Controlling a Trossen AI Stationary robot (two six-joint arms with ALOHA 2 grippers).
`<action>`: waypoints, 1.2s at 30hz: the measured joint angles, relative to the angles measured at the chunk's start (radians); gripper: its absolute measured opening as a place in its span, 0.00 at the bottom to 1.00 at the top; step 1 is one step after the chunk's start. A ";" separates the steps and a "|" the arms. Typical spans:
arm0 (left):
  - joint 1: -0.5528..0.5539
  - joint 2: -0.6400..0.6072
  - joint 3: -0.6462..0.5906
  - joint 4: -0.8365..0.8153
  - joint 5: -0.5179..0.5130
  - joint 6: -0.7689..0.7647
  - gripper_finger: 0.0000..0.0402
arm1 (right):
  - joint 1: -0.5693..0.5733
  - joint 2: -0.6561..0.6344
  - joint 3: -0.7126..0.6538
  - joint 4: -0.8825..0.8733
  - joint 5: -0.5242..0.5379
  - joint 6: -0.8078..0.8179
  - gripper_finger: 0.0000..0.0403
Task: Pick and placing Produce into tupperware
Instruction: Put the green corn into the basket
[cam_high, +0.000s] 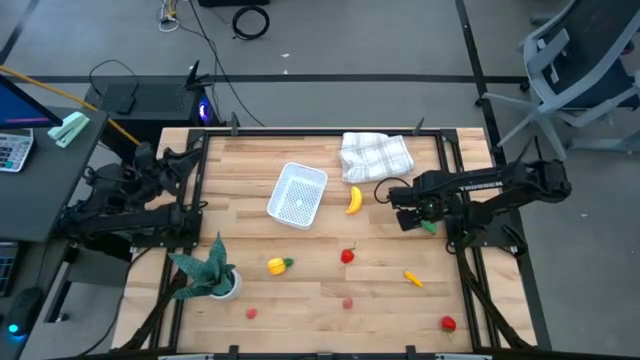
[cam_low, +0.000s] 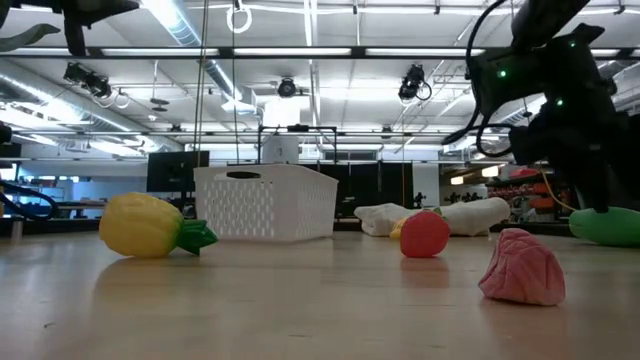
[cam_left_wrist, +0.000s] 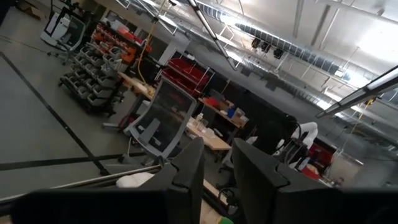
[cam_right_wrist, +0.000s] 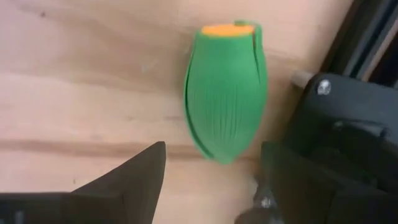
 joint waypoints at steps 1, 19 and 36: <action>0.000 0.000 0.000 0.000 0.000 0.000 0.23 | -0.003 0.001 -0.002 0.000 0.012 0.004 0.68; 0.000 0.000 0.000 -0.002 0.000 -0.002 0.22 | -0.011 0.003 0.001 0.049 0.114 -0.158 0.68; 0.000 0.000 0.000 -0.003 0.000 -0.002 0.22 | -0.011 0.026 -0.150 0.248 0.052 -0.099 0.68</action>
